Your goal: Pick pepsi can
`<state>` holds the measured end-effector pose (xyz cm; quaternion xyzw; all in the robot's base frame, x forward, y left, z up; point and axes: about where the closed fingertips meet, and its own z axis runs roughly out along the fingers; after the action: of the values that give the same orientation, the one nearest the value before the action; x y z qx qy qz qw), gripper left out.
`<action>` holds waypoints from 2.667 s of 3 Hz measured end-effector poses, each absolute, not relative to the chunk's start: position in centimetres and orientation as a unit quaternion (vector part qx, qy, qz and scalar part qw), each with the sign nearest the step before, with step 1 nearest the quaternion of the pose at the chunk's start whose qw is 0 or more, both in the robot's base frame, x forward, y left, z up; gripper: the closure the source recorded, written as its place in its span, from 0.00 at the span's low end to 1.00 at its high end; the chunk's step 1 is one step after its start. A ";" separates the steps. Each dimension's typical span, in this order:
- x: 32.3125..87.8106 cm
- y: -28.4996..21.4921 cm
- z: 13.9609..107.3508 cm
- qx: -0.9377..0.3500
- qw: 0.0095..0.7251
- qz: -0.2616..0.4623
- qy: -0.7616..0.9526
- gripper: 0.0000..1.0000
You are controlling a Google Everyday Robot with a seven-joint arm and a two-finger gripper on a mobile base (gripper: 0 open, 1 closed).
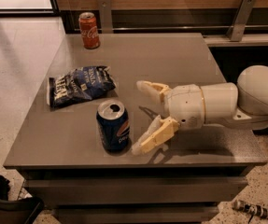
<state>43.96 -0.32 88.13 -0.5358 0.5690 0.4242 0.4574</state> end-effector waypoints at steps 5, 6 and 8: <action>43.1 3.9 87.1 -0.537 0.470 0.473 0.517 0.47; 43.0 4.2 87.2 -0.539 0.469 0.474 0.516 0.77; 43.1 3.7 88.5 -0.543 0.473 0.470 0.510 1.00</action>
Offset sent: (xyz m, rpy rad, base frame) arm -0.0021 0.0396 -0.0162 0.1498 -0.0023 0.0866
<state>43.13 3.67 88.49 -0.5425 0.5105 0.4702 0.4733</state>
